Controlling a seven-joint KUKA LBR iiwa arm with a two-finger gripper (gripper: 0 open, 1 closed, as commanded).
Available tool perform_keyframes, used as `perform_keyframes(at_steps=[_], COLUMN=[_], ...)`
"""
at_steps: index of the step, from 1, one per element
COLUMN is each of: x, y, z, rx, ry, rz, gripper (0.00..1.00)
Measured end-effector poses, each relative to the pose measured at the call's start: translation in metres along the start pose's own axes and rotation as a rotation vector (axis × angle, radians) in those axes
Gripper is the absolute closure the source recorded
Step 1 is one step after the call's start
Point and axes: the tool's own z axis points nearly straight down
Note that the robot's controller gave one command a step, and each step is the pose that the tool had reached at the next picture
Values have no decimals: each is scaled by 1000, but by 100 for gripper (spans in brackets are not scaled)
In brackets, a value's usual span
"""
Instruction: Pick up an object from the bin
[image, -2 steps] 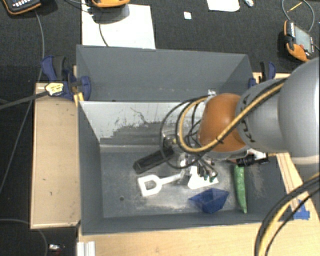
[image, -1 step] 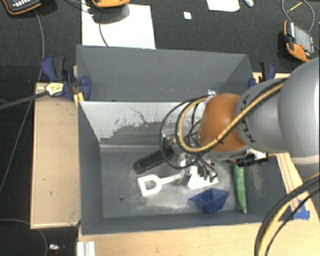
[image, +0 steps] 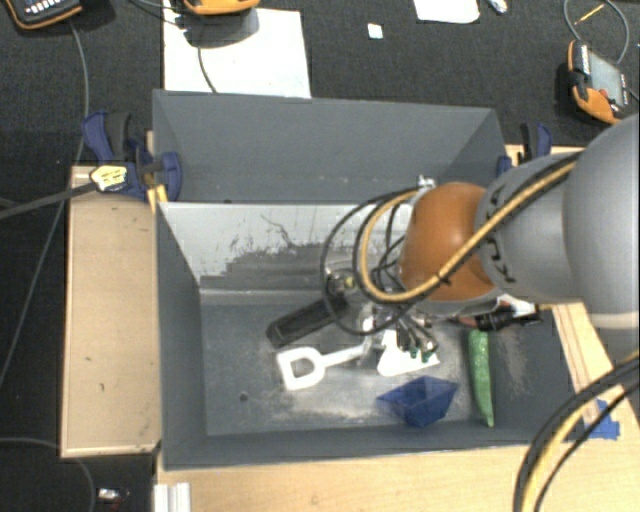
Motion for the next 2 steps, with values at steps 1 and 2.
perform_keyframes(at_steps=[1, 2], x=[0, 0], y=[0, 0], z=[-29, -80], rx=[1, 1], ry=[2, 6], rz=[-1, -3], gripper=[100, 100])
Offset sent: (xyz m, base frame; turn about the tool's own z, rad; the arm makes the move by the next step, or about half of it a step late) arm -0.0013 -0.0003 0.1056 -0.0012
